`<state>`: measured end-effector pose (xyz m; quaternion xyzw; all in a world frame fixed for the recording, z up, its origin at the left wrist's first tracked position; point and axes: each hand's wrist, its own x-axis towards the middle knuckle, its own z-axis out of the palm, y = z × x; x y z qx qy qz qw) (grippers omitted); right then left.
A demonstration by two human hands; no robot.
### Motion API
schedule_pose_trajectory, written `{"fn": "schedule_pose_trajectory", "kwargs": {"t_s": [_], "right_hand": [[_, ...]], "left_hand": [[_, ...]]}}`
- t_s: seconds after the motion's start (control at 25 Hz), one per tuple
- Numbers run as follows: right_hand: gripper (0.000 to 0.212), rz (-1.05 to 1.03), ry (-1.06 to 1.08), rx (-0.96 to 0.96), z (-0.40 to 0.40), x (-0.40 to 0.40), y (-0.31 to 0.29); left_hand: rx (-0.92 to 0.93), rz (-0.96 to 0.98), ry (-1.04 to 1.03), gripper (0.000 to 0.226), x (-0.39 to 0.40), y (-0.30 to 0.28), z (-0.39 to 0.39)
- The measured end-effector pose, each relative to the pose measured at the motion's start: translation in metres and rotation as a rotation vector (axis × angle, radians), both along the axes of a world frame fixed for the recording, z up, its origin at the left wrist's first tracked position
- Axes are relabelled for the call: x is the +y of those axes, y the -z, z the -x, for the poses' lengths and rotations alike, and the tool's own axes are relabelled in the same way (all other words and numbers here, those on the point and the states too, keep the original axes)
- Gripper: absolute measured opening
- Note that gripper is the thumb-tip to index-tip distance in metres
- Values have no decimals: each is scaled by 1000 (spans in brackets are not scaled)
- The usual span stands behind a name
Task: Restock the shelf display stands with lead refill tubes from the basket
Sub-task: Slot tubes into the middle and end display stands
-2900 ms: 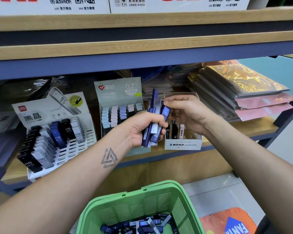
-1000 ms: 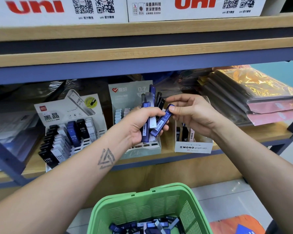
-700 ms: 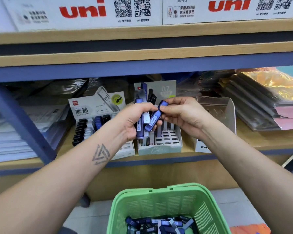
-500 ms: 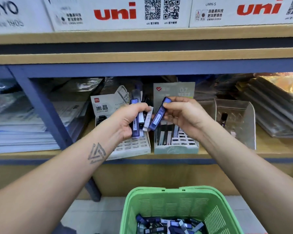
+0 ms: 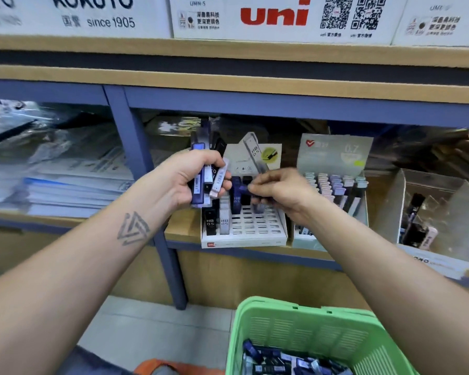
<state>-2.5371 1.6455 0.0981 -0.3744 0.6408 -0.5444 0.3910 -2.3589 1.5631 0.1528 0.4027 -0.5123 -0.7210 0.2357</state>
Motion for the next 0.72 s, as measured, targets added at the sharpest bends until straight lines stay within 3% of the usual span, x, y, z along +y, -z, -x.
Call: {"fn": "schedule_pose_trajectory", "kwargs": {"t_s": [0.12, 0.28, 0.52, 0.72], "right_hand": [[34, -15, -39, -36, -4, -3, 9], [33, 28, -11, 221, -2, 3, 15], [27, 4, 8, 74, -3, 7, 15], [42, -138, -18, -43, -6, 7, 17]], "left_hand": [[20, 6, 7, 13, -5, -3, -4], [20, 18, 12, 10, -9, -1, -5], [9, 16, 32, 11, -7, -1, -4], [7, 17, 37, 11, -5, -2, -3]]}}
